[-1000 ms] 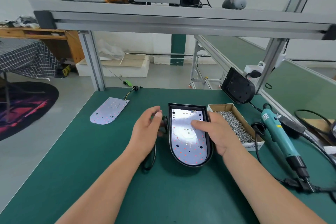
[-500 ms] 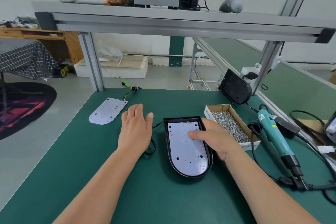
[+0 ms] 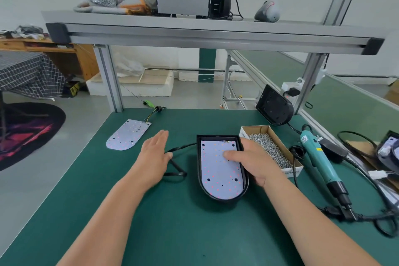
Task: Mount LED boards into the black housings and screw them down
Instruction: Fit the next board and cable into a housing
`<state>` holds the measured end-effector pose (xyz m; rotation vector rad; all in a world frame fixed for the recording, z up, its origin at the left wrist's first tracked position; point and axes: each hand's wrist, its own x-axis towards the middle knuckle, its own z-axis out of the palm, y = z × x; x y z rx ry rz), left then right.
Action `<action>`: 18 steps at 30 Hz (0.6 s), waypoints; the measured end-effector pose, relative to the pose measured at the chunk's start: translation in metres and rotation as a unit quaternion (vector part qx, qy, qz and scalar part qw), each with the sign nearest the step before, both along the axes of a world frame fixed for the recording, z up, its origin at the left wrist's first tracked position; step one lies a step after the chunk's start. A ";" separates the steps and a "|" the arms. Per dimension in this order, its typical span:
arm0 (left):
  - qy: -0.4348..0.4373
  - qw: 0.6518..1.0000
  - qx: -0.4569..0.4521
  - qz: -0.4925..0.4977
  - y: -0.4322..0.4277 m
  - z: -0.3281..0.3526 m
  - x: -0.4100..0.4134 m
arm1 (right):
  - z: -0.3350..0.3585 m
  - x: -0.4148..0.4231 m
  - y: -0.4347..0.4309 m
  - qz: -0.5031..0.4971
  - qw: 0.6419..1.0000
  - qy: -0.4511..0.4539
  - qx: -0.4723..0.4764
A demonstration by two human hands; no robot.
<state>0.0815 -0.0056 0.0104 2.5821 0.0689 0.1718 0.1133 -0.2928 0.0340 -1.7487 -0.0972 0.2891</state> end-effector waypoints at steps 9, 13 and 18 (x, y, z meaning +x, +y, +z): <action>-0.074 0.992 0.101 0.032 -0.033 -0.003 0.001 | 0.007 -0.012 0.006 0.026 0.981 -0.086 -0.171; -0.096 0.993 -0.021 -0.059 -0.043 -0.004 -0.001 | 0.010 -0.014 0.006 0.020 0.968 -0.125 -0.216; -0.144 0.987 -0.068 -0.023 -0.040 0.003 -0.006 | 0.007 -0.017 0.000 0.025 0.954 -0.133 -0.269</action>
